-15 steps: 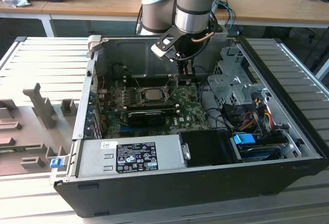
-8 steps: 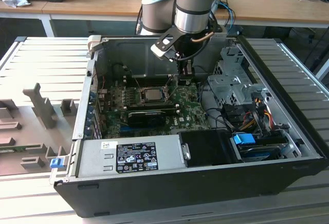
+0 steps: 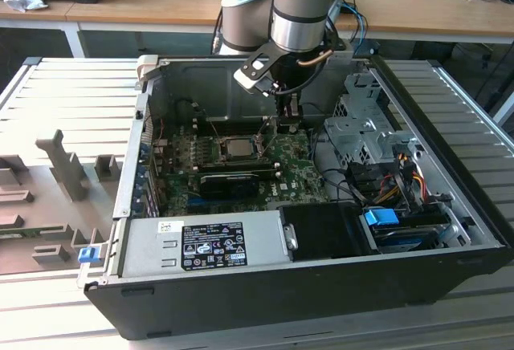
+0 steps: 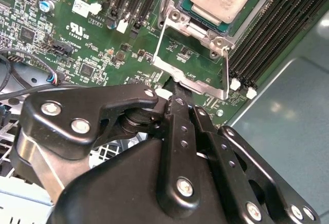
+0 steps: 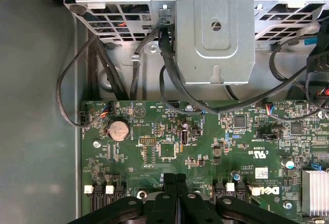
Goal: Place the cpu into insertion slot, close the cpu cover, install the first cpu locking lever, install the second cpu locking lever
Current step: 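Close the cpu cover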
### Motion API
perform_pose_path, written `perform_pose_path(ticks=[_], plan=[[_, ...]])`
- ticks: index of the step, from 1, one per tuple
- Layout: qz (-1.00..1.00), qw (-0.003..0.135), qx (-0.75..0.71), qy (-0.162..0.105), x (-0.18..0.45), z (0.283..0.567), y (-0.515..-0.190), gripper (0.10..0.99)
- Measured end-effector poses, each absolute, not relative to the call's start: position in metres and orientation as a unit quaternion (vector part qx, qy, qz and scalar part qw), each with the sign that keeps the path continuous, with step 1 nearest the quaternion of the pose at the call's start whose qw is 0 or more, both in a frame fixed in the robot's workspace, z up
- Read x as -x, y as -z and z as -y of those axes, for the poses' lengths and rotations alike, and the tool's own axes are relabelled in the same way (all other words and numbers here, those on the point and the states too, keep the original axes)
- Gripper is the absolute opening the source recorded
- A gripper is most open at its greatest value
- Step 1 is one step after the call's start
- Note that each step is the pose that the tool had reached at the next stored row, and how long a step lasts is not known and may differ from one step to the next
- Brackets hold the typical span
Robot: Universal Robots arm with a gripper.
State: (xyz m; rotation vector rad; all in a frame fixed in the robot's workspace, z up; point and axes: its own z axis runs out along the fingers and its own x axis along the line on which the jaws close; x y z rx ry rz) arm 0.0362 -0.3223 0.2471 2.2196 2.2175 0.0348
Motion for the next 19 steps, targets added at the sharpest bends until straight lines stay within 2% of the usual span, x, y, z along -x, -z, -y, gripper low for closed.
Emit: perform_pose_path(ticks=[19], plan=[[-0.707,0.002,-0.707,-0.011,-0.0335,0.3223,-0.2471,0.106]])
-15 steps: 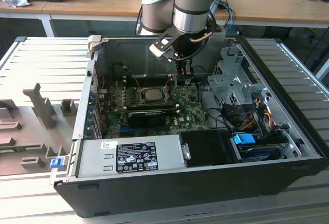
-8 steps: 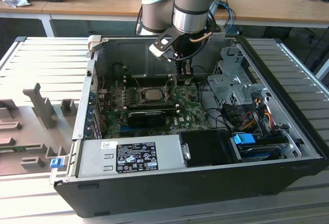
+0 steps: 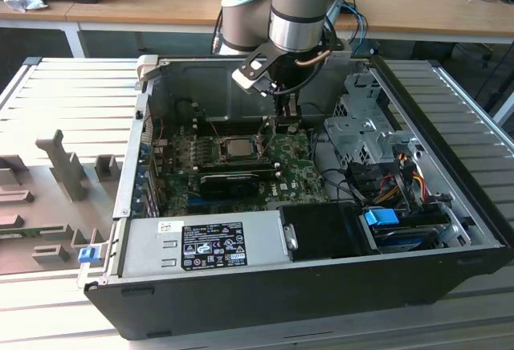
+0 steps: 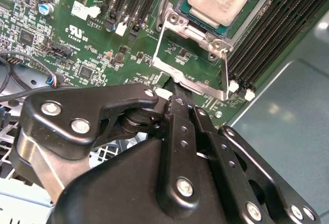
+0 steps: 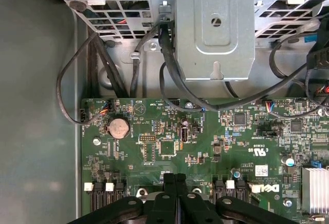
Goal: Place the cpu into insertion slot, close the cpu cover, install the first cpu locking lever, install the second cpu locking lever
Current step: 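Close the cpu cover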
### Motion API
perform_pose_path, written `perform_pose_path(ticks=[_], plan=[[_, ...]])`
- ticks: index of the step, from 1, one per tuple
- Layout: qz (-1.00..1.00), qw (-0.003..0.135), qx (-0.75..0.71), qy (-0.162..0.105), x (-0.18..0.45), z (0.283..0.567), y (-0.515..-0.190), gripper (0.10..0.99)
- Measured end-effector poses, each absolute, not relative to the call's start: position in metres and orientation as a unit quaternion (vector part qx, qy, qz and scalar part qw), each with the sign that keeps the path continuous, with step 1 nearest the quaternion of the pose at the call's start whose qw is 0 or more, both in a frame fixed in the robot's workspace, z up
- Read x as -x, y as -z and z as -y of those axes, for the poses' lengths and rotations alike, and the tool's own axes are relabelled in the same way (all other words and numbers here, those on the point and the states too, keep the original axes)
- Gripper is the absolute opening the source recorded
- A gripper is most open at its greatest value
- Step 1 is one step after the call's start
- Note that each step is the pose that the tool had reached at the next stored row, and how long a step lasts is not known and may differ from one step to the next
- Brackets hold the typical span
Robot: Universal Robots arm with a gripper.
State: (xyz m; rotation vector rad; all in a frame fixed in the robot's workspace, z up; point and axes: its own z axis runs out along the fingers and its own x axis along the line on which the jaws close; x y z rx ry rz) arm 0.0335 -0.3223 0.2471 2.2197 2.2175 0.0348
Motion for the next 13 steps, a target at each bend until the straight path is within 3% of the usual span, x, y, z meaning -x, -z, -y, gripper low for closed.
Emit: perform_pose_path(ticks=[13], plan=[[-0.707,0.002,-0.707,-0.011,-0.0310,0.3223,-0.2471,0.106]])
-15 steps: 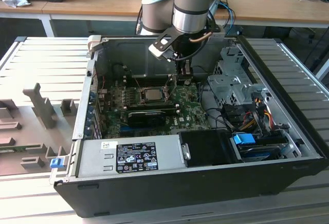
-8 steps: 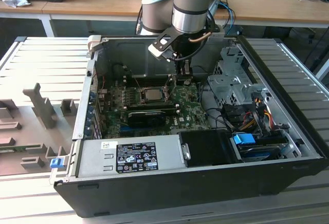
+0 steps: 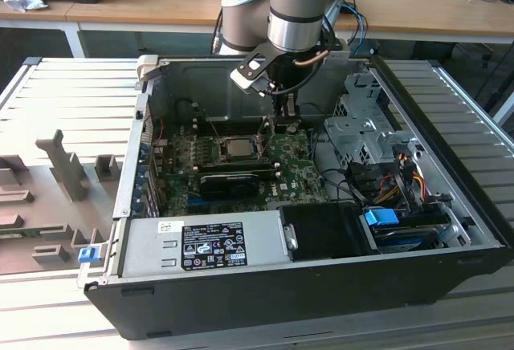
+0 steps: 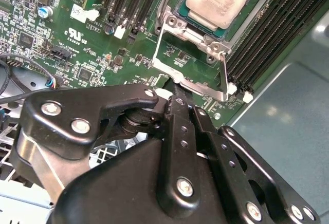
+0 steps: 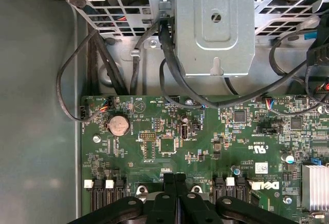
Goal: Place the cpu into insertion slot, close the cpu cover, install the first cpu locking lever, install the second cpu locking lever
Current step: 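Close the cpu cover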
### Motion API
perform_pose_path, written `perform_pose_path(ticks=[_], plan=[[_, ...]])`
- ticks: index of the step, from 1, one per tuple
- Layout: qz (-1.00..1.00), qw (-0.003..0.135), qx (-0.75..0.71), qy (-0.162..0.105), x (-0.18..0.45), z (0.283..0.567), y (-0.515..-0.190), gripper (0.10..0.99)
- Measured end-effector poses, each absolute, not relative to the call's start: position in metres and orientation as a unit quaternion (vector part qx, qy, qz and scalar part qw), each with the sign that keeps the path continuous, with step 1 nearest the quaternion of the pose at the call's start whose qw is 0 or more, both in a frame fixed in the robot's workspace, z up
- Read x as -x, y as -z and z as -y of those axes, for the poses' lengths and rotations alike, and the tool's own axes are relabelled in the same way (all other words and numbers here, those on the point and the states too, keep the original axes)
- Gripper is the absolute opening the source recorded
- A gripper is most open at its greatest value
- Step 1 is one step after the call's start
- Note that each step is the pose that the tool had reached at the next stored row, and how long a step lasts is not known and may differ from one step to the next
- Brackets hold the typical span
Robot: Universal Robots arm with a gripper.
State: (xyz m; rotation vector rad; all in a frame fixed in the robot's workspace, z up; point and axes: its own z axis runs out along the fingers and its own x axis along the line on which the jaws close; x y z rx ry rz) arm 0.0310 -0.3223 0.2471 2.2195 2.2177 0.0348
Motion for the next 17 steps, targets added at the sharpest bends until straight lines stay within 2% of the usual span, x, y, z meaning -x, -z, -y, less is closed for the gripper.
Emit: perform_pose_path(ticks=[17], plan=[[-0.707,0.002,-0.707,-0.011,-0.0262,0.3223,-0.2471,0.106]])
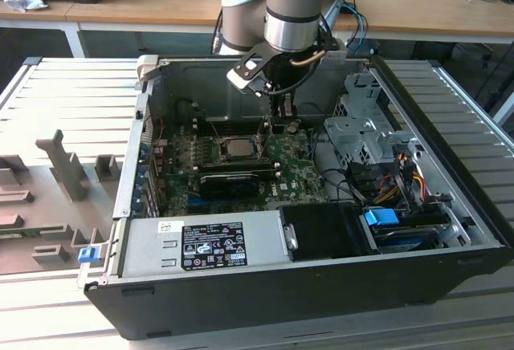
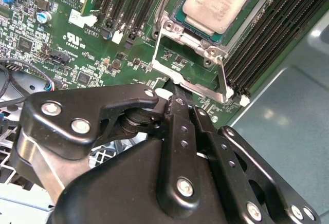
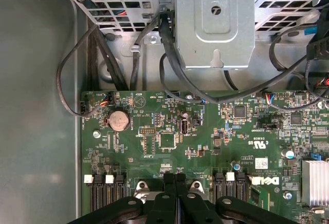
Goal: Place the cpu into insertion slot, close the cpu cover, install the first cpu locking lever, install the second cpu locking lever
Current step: 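Close the cpu cover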
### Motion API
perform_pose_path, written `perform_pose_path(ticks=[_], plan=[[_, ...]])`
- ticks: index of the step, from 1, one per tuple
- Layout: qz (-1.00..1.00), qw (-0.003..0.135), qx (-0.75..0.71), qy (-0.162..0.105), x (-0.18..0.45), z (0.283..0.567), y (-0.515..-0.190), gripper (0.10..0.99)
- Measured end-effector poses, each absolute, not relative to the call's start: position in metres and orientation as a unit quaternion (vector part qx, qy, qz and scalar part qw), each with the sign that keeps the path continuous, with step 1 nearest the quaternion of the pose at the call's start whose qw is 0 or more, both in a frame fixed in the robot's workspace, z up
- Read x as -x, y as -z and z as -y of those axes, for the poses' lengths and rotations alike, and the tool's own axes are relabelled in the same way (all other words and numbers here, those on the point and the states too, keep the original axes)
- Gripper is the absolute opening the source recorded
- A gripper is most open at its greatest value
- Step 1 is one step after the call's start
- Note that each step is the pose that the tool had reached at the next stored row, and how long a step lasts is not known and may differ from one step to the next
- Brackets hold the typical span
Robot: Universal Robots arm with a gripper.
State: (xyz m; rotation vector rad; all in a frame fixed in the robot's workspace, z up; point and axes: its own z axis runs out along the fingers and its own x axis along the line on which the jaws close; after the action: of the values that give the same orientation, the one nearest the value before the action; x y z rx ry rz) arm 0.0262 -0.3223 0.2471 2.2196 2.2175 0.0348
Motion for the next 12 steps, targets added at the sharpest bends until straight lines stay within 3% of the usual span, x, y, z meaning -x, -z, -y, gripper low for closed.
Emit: perform_pose_path(ticks=[12], plan=[[-0.707,0.002,-0.707,-0.011,-0.0211,0.3223,-0.2471,0.106]])
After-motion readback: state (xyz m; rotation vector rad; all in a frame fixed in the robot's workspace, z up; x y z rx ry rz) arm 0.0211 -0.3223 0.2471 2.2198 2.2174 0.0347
